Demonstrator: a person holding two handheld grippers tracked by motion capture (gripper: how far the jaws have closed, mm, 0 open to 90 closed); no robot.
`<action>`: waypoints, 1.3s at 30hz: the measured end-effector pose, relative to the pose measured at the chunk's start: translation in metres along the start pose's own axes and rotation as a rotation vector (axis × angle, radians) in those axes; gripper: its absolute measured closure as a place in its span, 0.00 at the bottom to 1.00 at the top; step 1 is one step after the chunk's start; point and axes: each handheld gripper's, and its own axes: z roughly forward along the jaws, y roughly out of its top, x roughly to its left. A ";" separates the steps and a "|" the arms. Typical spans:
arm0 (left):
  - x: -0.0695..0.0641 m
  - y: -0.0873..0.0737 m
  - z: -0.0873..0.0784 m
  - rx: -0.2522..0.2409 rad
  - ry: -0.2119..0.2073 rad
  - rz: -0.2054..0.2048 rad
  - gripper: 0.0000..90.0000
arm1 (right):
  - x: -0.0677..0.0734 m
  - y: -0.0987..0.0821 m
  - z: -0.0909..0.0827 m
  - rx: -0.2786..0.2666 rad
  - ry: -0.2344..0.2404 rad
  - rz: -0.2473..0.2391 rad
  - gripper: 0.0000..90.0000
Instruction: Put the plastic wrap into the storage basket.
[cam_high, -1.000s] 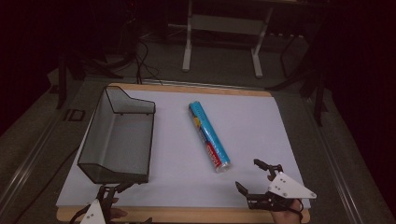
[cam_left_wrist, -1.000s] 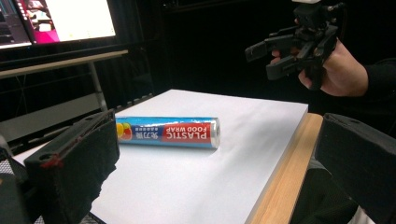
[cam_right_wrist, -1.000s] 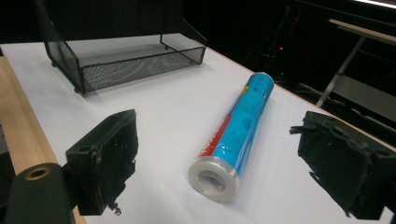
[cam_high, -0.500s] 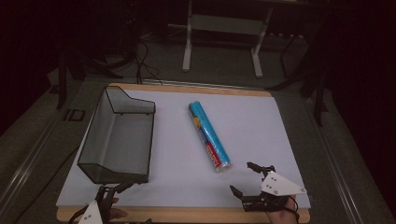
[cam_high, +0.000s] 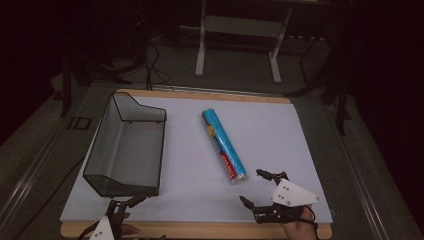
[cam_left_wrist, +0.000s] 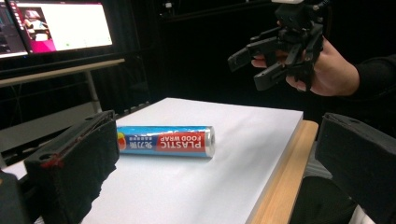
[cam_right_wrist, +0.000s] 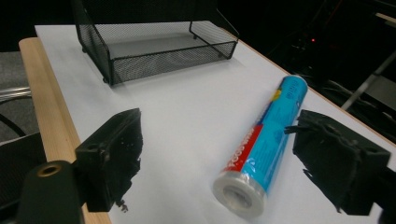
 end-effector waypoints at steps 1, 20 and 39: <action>0.000 0.000 0.000 -0.001 -0.002 0.000 0.01 | 0.000 0.002 0.002 0.001 0.004 -0.004 0.18; -0.001 0.000 0.000 -0.008 -0.013 -0.003 0.01 | -0.022 0.042 0.050 -0.040 -0.062 -0.043 0.11; -0.001 -0.002 0.000 0.000 -0.016 -0.002 0.01 | -0.067 0.055 0.112 0.052 -0.144 0.091 0.12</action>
